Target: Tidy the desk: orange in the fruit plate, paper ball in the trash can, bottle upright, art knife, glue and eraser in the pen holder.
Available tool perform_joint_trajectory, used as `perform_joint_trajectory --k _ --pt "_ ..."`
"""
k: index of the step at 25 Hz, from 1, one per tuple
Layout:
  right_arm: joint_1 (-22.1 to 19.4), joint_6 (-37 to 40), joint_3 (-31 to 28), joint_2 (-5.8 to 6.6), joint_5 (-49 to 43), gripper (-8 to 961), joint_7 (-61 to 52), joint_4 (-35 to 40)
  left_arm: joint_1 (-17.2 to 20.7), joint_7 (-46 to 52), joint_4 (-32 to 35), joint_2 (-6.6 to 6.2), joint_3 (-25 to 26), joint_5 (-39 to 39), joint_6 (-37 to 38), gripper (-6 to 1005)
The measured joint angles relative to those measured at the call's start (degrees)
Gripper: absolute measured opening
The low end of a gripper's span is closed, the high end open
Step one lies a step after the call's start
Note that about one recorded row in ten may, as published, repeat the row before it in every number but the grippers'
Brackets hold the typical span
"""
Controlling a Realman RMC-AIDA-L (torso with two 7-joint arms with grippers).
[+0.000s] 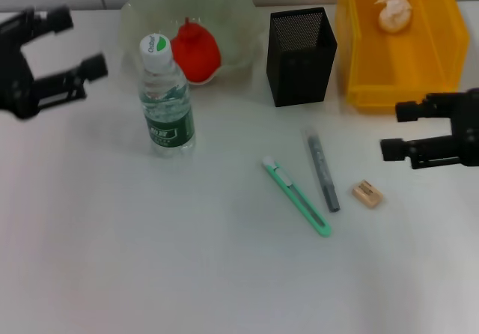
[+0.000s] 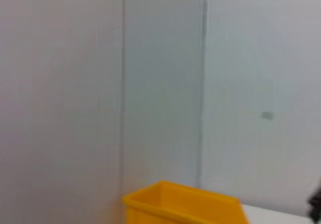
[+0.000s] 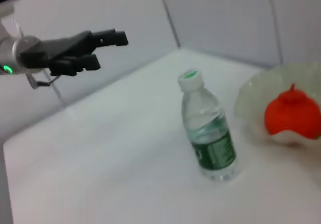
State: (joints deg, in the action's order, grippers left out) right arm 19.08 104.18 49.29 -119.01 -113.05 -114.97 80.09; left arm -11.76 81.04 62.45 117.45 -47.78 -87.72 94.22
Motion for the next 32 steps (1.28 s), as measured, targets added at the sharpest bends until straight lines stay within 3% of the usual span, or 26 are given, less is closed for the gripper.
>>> perform_joint_trajectory --k 3,4,8,10,13,16,23,32 --pt "5.34 0.56 6.4 0.08 -7.03 830 -12.83 7.06 -0.67 -5.71 -9.48 -1.6 1.89 -0.42 4.04 844" --pt "5.34 0.56 6.4 0.08 -7.03 830 -12.83 7.06 -0.67 -5.71 -9.48 -1.6 1.89 -0.42 4.04 844" --pt "14.95 1.19 14.85 0.0 -22.25 830 -29.62 10.15 -0.71 -10.11 -14.32 -2.04 1.77 -0.89 4.54 844" --pt "16.75 1.0 16.97 -0.03 -24.94 830 -32.04 9.74 -0.69 -10.97 -14.59 -2.09 1.62 -1.55 4.8 844" --pt "23.19 0.02 25.87 -0.22 -32.26 829 -39.76 5.13 -1.19 -13.39 -15.77 -2.06 1.45 -5.18 6.7 844" --pt "25.08 -1.37 29.49 -0.29 -32.96 829 -41.88 2.4 -1.87 -14.37 -17.25 -2.06 1.46 -6.89 7.65 844" --pt "32.58 -13.95 44.45 -0.61 -33.38 829 -49.04 -12.93 -3.3 -15.24 -21.13 -2.24 1.91 -8.84 7.47 844" --pt "36.07 -21.99 51.41 -0.84 -32.96 829 -53.17 -20.8 -3.53 -15.6 -21.58 -1.82 1.55 -9.05 5.42 844"
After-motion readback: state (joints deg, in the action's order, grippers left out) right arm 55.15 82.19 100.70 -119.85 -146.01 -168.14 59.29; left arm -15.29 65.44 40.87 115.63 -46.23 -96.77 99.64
